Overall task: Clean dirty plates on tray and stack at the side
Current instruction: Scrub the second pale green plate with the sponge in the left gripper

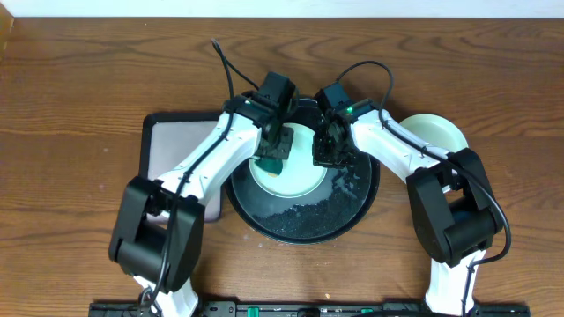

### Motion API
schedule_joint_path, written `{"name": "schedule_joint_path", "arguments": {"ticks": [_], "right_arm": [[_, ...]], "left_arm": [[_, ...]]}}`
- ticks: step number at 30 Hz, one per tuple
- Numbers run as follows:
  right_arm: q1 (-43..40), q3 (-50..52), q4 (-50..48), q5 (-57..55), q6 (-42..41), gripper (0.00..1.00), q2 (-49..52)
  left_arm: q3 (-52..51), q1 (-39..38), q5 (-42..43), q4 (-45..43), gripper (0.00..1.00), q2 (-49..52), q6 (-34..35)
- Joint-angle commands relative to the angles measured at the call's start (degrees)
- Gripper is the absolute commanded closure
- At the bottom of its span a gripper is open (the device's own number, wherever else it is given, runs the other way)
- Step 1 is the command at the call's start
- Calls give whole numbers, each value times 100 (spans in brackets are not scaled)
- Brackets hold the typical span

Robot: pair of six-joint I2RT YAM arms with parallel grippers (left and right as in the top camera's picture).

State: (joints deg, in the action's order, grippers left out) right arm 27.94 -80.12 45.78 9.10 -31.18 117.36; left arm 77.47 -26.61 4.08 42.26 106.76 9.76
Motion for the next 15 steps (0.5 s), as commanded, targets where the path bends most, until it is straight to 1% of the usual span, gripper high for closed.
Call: {"name": "schedule_joint_path", "arguments": {"ticks": [1,5,11,12,15], "right_arm": [[98,-28,31,-264,-7,99,61],[105,-28,31,-264,-4,99,61],[116,-28,31,-264,13,99,61],[116,-28,28,-264,17,99,61],[116,-28,28,-267,17,99,61]], "left_arm": [[-114,-22,0,-50,93,289,-114],[-114,-22,111,-151,93,595,-111],[-111,-22,767,-310,93,896,-153],[-105,-22,1058,-310,93,872,-323],[-85,-22,2459,-308,92,833,-1143]]}}
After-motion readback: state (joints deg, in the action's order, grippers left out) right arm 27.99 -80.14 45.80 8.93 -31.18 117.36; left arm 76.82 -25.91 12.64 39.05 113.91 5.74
